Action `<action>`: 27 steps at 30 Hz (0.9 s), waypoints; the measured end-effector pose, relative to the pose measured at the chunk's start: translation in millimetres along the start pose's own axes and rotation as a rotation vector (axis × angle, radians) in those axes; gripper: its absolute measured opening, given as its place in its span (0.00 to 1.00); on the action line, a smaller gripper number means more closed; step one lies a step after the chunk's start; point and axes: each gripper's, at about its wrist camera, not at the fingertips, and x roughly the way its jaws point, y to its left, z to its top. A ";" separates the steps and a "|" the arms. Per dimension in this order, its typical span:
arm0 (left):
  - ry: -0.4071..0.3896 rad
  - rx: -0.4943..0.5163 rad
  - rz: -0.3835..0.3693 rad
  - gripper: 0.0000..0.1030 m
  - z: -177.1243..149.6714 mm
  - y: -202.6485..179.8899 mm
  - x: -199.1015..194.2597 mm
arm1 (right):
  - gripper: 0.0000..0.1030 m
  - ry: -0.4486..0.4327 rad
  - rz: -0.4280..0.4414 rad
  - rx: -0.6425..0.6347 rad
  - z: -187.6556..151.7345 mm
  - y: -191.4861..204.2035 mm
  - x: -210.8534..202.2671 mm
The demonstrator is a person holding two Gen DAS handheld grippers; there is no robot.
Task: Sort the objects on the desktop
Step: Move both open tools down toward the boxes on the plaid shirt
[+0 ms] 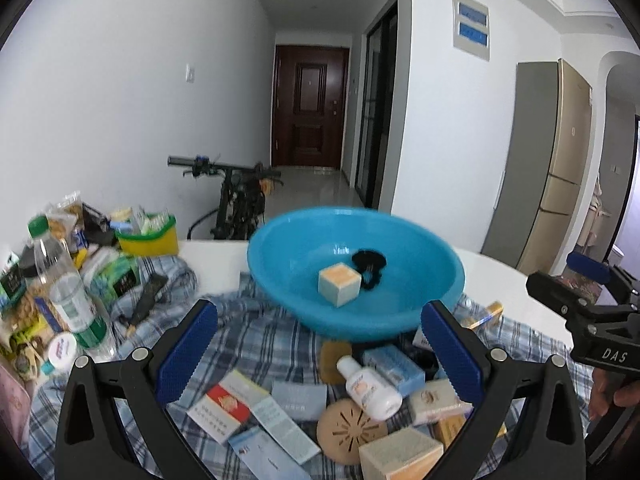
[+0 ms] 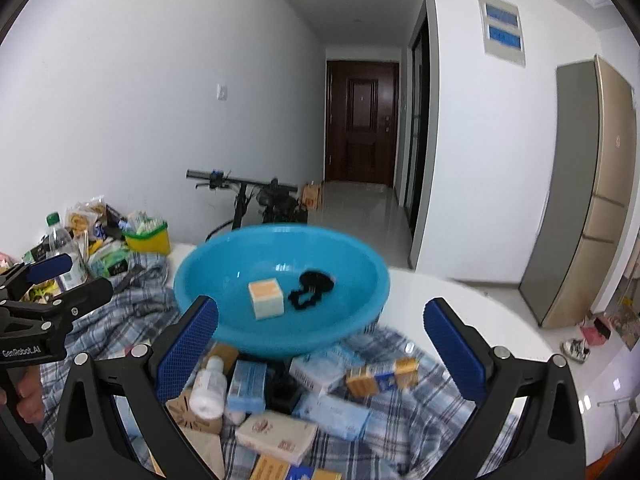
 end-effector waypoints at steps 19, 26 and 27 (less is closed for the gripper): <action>0.236 -0.054 0.001 1.00 -90.6 -0.1 31.7 | 1.00 0.224 0.023 0.058 -82.1 -4.4 27.0; 0.289 -0.051 0.007 1.00 -109.5 -1.7 31.2 | 1.00 0.283 0.028 0.059 -106.1 -2.3 33.0; 0.290 -0.060 0.005 1.00 -110.4 -1.6 28.9 | 1.00 0.289 0.029 0.058 -109.0 -1.5 33.2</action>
